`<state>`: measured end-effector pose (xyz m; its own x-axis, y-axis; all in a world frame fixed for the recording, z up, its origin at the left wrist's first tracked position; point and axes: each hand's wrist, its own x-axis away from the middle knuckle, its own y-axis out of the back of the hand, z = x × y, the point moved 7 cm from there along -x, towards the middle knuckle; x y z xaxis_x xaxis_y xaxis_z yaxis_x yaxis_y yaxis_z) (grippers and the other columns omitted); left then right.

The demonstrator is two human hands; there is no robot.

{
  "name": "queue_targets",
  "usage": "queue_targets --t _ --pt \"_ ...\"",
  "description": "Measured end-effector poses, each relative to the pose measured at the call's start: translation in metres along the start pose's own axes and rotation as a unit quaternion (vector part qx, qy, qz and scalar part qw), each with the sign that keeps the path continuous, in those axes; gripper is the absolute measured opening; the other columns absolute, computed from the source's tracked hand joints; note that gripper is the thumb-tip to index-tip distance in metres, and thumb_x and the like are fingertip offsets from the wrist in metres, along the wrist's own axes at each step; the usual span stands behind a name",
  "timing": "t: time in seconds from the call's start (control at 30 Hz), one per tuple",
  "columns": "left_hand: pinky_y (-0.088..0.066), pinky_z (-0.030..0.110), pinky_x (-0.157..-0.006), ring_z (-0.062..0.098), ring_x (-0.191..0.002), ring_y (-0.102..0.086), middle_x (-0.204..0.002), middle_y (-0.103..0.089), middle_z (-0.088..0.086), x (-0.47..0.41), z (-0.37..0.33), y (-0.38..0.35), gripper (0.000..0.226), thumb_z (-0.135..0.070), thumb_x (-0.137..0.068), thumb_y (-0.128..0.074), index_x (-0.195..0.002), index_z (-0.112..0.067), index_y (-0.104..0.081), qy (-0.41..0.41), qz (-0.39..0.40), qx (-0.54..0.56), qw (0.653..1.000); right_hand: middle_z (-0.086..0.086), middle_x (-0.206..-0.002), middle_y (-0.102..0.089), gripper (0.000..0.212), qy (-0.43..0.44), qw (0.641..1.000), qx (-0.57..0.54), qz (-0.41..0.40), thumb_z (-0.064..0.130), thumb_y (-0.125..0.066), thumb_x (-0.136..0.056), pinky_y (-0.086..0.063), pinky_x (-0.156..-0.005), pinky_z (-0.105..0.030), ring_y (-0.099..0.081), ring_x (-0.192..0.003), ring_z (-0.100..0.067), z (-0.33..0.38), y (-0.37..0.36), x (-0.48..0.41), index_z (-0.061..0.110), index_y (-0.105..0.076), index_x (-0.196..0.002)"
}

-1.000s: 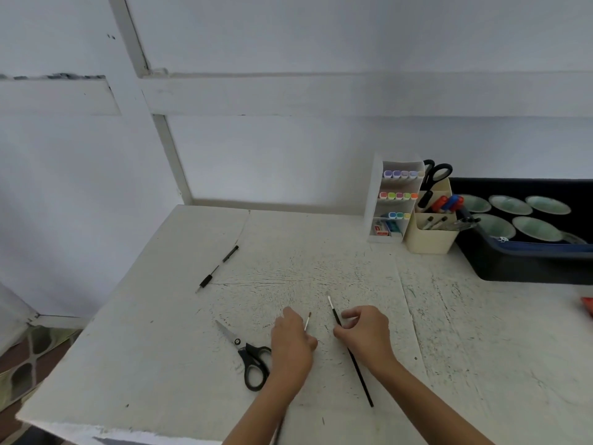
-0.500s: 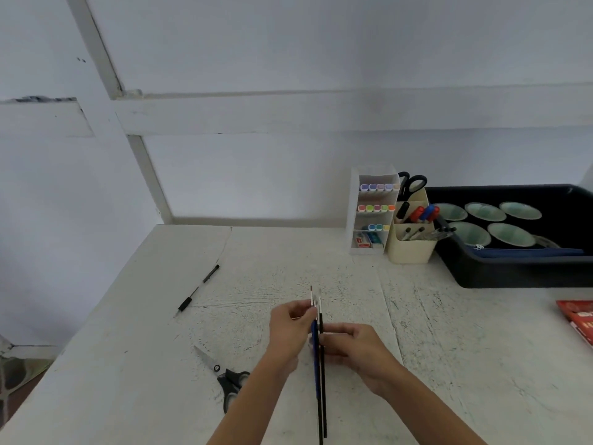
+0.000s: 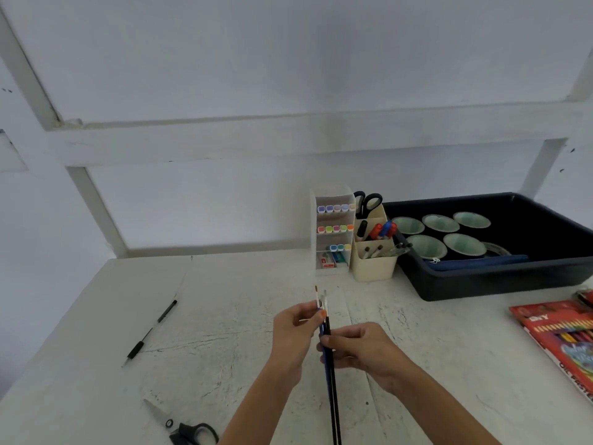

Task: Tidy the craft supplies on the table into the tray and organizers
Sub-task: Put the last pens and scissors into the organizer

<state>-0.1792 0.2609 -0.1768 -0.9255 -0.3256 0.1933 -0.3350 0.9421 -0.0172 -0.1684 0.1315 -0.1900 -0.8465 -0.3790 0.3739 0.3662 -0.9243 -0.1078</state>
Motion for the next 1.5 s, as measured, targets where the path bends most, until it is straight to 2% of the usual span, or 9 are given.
queue_targets --t 0.13,0.3,0.47,0.67,0.93,1.03,1.13,1.4,1.5 --pt "-0.048 0.016 -0.071 0.004 -0.090 -0.064 -0.097 -0.070 -0.007 -0.004 -0.016 -0.025 0.020 -0.024 -0.087 -0.065 -0.107 -0.024 -0.065 -0.014 0.037 -0.006 0.999 -0.015 -0.086 -0.073 0.014 0.023 0.998 0.046 -0.030 0.007 -0.071 -0.079 -0.058 -0.069 -0.029 -0.071 -0.080 -0.028 0.034 0.030 0.000 0.001 -0.072 -0.091" --pt "-0.047 0.018 -0.070 0.007 -0.091 -0.064 -0.097 -0.069 -0.006 -0.016 -0.036 -0.049 0.015 -0.027 -0.092 -0.057 -0.106 -0.026 -0.063 -0.032 0.047 -0.021 0.998 -0.011 -0.086 -0.074 0.016 0.149 0.979 0.038 -0.132 0.006 -0.071 -0.077 -0.059 -0.072 -0.030 -0.071 -0.080 -0.024 0.125 0.091 -0.006 0.002 -0.071 -0.093" --pt "-0.048 0.020 -0.069 0.013 -0.085 -0.065 -0.084 -0.072 -0.002 -0.030 -0.041 -0.058 0.015 -0.019 -0.095 -0.053 -0.097 -0.020 -0.068 -0.031 0.023 -0.012 0.999 -0.011 -0.079 -0.072 0.019 0.309 0.916 -0.009 -0.256 0.004 -0.074 -0.076 -0.059 -0.066 -0.028 -0.071 -0.069 -0.022 0.219 0.148 -0.016 -0.001 -0.070 -0.094" --pt "-0.044 0.020 -0.062 0.013 -0.074 -0.063 -0.079 -0.072 0.004 -0.054 -0.045 -0.064 0.016 -0.016 -0.094 -0.053 -0.094 -0.014 -0.068 -0.024 -0.008 -0.002 1.000 -0.009 -0.076 -0.070 0.013 0.370 0.859 0.038 -0.352 0.007 -0.075 -0.077 -0.059 -0.074 -0.038 -0.070 -0.071 -0.023 0.253 0.180 -0.069 0.009 -0.070 -0.088" --pt "-0.046 0.016 -0.051 0.010 -0.059 -0.063 -0.064 -0.071 0.000 -0.083 -0.042 -0.057 0.012 -0.009 -0.091 -0.056 -0.087 -0.010 -0.067 -0.027 -0.030 -0.030 0.999 -0.007 -0.080 -0.071 0.009 0.311 0.876 0.133 -0.345 0.014 -0.072 -0.080 -0.056 -0.082 -0.043 -0.068 -0.077 -0.019 0.203 0.190 -0.155 0.009 -0.069 -0.087" --pt "-0.043 0.020 -0.053 0.006 -0.050 -0.061 -0.061 -0.071 0.002 -0.083 -0.031 -0.042 0.014 -0.006 -0.091 -0.055 -0.086 -0.008 -0.068 -0.009 -0.051 -0.026 0.998 -0.009 -0.087 -0.071 0.015 0.281 0.885 0.184 -0.324 0.014 -0.071 -0.081 -0.053 -0.084 -0.034 -0.066 -0.081 -0.018 0.189 0.190 -0.169 0.006 -0.071 -0.093" --pt "-0.041 0.023 -0.053 0.011 -0.053 -0.060 -0.058 -0.070 0.001 -0.081 -0.019 -0.029 0.016 -0.005 -0.092 -0.055 -0.084 -0.007 -0.069 0.016 -0.076 -0.021 0.997 -0.011 -0.096 -0.070 0.023 0.243 0.891 0.224 -0.311 0.010 -0.072 -0.080 -0.047 -0.080 -0.023 -0.061 -0.085 -0.015 0.177 0.187 -0.175 0.002 -0.070 -0.101" --pt "-0.039 0.022 -0.053 0.008 -0.050 -0.060 -0.058 -0.069 0.000 -0.069 -0.007 -0.014 0.016 -0.007 -0.092 -0.055 -0.087 -0.006 -0.070 0.044 -0.086 -0.023 0.995 -0.014 -0.109 -0.065 0.034 0.189 0.906 0.264 -0.271 -0.006 -0.061 -0.083 -0.043 -0.083 -0.020 -0.060 -0.100 -0.019 0.176 0.177 -0.163 -0.001 -0.061 -0.117" --pt "-0.041 0.022 -0.054 0.012 -0.057 -0.061 -0.062 -0.071 0.002 -0.061 -0.009 -0.005 0.015 -0.010 -0.092 -0.057 -0.087 -0.007 -0.070 0.036 -0.091 -0.019 0.995 -0.013 -0.111 -0.062 0.038 0.215 0.892 0.230 -0.324 -0.007 -0.054 -0.085 -0.048 -0.085 -0.027 -0.058 -0.102 -0.020 0.185 0.174 -0.134 0.005 -0.058 -0.121"
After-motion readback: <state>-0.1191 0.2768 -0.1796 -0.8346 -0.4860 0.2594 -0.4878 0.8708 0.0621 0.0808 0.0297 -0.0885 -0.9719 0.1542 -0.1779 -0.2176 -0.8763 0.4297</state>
